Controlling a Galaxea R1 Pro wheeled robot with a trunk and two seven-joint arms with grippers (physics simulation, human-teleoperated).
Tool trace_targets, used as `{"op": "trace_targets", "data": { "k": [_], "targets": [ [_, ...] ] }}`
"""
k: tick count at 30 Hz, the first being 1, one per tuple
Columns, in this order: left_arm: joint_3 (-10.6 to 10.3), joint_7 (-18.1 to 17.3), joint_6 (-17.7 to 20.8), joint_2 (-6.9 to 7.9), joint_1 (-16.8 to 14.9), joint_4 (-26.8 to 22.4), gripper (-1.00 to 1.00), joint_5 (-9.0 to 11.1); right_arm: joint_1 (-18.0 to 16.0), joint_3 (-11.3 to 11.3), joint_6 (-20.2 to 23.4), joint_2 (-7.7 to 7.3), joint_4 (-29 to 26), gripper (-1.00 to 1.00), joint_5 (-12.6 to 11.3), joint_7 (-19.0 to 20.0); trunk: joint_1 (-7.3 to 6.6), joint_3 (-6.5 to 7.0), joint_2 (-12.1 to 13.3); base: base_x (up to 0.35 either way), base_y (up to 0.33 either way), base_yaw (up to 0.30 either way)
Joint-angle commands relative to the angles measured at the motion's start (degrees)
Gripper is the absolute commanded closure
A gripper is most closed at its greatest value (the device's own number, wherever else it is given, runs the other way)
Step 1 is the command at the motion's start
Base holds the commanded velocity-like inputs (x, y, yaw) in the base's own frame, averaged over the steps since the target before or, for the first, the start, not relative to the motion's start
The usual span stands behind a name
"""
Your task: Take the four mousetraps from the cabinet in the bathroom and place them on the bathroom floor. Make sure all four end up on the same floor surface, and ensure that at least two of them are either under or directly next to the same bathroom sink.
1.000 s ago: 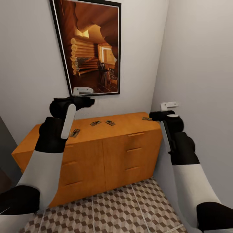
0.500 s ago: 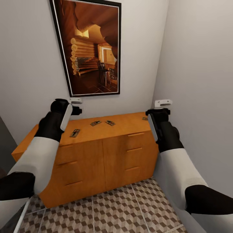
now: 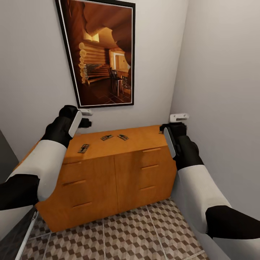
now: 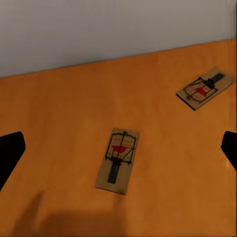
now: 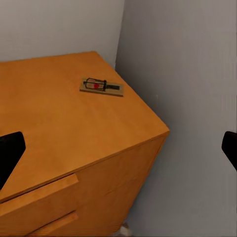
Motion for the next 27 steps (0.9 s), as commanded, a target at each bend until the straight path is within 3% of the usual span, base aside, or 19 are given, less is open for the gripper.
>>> {"op": "trace_targets", "data": {
  "k": [1,7,8,10,11,13,15,20,23,27],
  "targets": [
    [-0.29,0.44,0.20,0.05,-0.23,0.07,-1.00,0.84,-0.04,0.08,0.38,0.00,0.00,-1.00,-0.12,-0.06,0.00,-0.07,-0.03,0.000,0.000,0.000],
    [-0.36,-1.12,0.27,0.51,-2.59,2.89,-1.00,8.42,0.15,0.28,0.21,0.07,0.22,-1.00,-1.34,0.02,0.00,-0.07,-0.03,0.000,0.000,0.000],
    [-0.46,-1.36,0.30,0.90,-4.53,5.95,-1.00,11.39,0.21,0.36,0.19,0.08,0.25,-1.00,-1.43,0.02,0.00,-0.07,-0.03,0.000,0.000,0.000],
    [-0.53,-1.45,0.30,1.13,-6.10,9.05,-1.00,12.71,0.23,0.39,0.18,0.09,0.25,-1.00,-1.47,0.02,0.00,-0.07,-0.03,0.000,0.000,0.000],
    [-0.65,-1.53,0.31,1.32,-8.98,15.55,-1.00,13.87,0.24,0.42,0.15,0.13,0.26,-1.00,-1.50,0.03,0.00,-0.07,-0.03,0.000,0.000,0.000],
    [-0.71,-1.55,0.31,1.36,-11.16,20.23,-1.00,14.27,0.25,0.43,0.11,0.14,0.28,-1.00,-1.51,0.03,0.00,-0.07,-0.03,0.000,0.000,0.000],
    [-0.80,-1.59,0.28,1.36,-17.07,32.00,-1.00,14.80,0.32,0.44,-0.06,0.22,0.41,-1.00,-1.52,0.03,0.00,-0.07,-0.03,0.000,0.000,0.000],
    [-0.97,-1.59,0.22,1.51,-19.80,39.36,-1.00,14.92,0.42,0.44,-0.17,0.25,0.44,-1.00,-1.53,0.03,0.00,-0.07,-0.03,0.000,0.000,0.000],
    [-1.64,-1.59,0.18,1.59,-19.89,40.50,-1.00,14.87,0.43,0.46,-0.15,0.25,0.44,-1.00,-1.53,0.03,0.00,-0.07,-0.03,0.000,0.000,0.000],
    [-5.32,-1.60,0.09,1.68,-19.90,42.79,-1.00,14.82,0.44,0.80,-0.15,0.25,0.51,-1.00,-1.53,0.03,0.00,-0.07,-0.03,0.000,0.000,0.000]
  ]
}}
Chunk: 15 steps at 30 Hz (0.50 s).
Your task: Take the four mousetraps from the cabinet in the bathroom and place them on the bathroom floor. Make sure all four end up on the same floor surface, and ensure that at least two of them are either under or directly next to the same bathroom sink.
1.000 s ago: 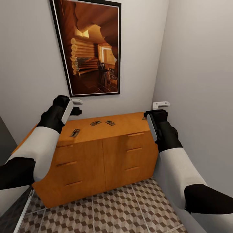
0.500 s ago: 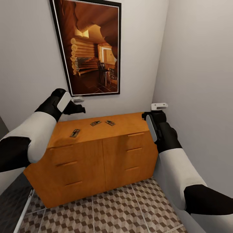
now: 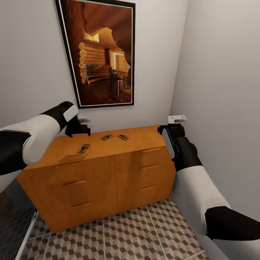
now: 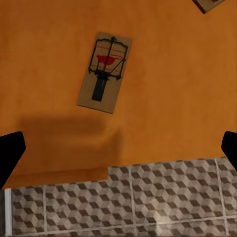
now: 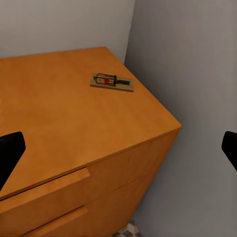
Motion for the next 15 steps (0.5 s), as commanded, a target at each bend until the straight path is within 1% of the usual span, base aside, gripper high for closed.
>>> {"op": "trace_targets", "data": {
  "k": [1,4,5,8,12,15],
  "targets": [
    [-1.04,0.26,0.22,0.02,-0.02,0.09,-1.00,0.64,-0.05,0.24,0.33,0.00,-0.04,-1.00,0.08,-0.18,0.00,-0.06,-0.03,0.000,0.000,0.000],
    [-2.92,0.26,0.21,0.03,-0.02,0.42,-1.00,0.67,-0.05,0.87,0.32,0.00,-0.02,-1.00,0.08,-0.18,0.00,-0.06,-0.03,0.000,0.000,0.000],
    [-3.96,0.26,0.20,0.03,-0.02,0.54,-1.00,0.69,-0.05,1.27,0.31,0.00,-0.02,-1.00,0.08,-0.18,0.00,-0.06,-0.03,0.000,0.000,0.000],
    [-5.14,0.25,0.20,-0.02,-0.01,0.67,-1.00,0.71,-0.05,1.81,0.31,0.00,-0.02,-1.00,0.08,-0.18,0.00,-0.06,-0.03,0.052,0.040,0.000],
    [-5.72,0.20,0.14,-0.12,0.00,0.72,-1.00,0.72,-0.05,2.11,0.31,0.00,-0.05,-1.00,0.08,-0.23,0.00,-0.06,-0.03,0.136,0.107,0.000],
    [-5.89,0.19,0.12,-0.24,0.04,0.75,-1.00,0.70,-0.05,2.16,0.31,0.00,-0.02,-1.00,0.08,-0.25,0.00,-0.06,-0.03,0.059,0.046,0.000]
  ]
}}
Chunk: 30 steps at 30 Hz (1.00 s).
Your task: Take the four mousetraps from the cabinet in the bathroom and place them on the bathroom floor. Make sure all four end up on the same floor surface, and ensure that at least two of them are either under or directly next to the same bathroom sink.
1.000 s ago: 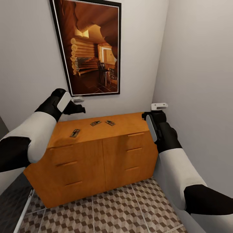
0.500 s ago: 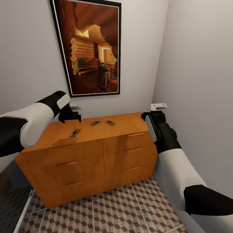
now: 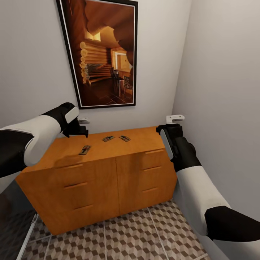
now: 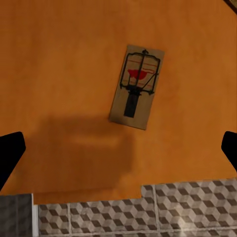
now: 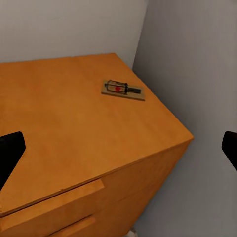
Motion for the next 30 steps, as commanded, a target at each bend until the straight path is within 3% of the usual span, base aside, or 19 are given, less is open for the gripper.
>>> {"op": "trace_targets", "data": {
  "k": [1,17,26,30],
  "targets": [
    [-0.37,0.30,0.22,-0.04,-0.01,-0.08,-1.00,0.61,-0.03,0.10,0.34,0.00,-0.05,-1.00,0.07,-0.15,0.00,-0.06,-0.03,0.030,0.023,0.000],
    [-0.38,-0.32,0.21,-0.62,1.08,-0.02,-1.00,0.55,0.21,0.13,0.25,0.00,-0.09,-1.00,0.07,-0.11,0.00,-0.06,-0.03,0.005,0.004,0.000],
    [-0.48,-6.53,0.10,-0.93,1.53,1.49,-1.00,0.53,0.31,0.12,0.25,0.00,-0.03,-1.00,0.07,-0.11,0.00,-0.06,-0.03,0.000,0.000,0.000],
    [-1.89,-9.23,-0.03,-0.95,1.91,1.72,-1.00,0.47,0.44,0.12,0.25,-0.01,-0.01,-1.00,0.07,-0.11,0.00,-0.06,-0.03,0.000,0.000,0.000]
  ]
}}
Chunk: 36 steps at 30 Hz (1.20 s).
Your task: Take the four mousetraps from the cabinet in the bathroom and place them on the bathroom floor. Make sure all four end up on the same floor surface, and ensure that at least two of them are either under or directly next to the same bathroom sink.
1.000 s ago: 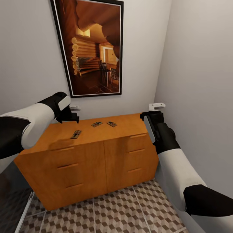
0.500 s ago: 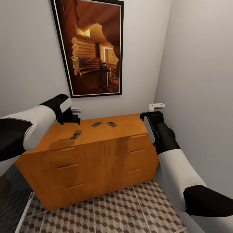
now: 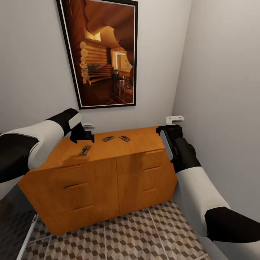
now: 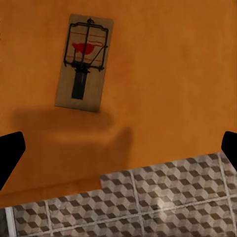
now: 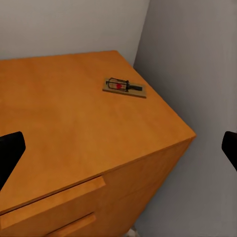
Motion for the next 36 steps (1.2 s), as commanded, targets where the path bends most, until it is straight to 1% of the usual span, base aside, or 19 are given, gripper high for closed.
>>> {"op": "trace_targets", "data": {
  "k": [1,3,9,14,18,36],
  "targets": [
    [-0.29,0.35,0.06,-0.01,-0.05,0.08,-1.00,0.61,-0.04,0.09,0.35,0.00,-0.03,-1.00,0.08,-0.18,0.00,-0.06,-0.04,0.000,0.000,0.000],
    [-1.15,-0.14,0.02,-0.02,0.00,0.10,-1.00,0.60,-0.03,0.09,0.35,0.00,-0.02,-1.00,0.08,-0.18,0.00,-0.06,-0.04,0.022,0.000,0.000],
    [-1.97,-0.71,-0.06,-0.02,0.05,0.06,-1.00,0.60,0.04,0.09,0.31,-0.01,0.17,-1.00,0.08,-0.18,0.00,-0.06,-0.04,0.188,0.000,0.000],
    [-2.10,-0.79,-0.10,0.29,0.10,0.10,-1.00,0.60,0.06,0.09,0.27,-0.06,0.61,-1.00,0.08,-0.18,0.00,-0.06,-0.04,0.272,0.000,0.000],
    [-2.12,-0.81,-0.11,0.44,0.12,0.12,-1.00,0.60,0.05,0.09,0.26,-0.09,0.64,-1.00,0.11,-0.18,0.00,-0.06,-0.04,0.140,0.000,0.000],
    [-2.22,-0.82,-0.19,0.38,1.27,0.21,-1.00,0.60,0.07,0.09,0.24,-0.25,0.54,-1.00,0.13,0.01,0.00,-0.06,-0.04,0.021,0.000,0.000]
  ]
}}
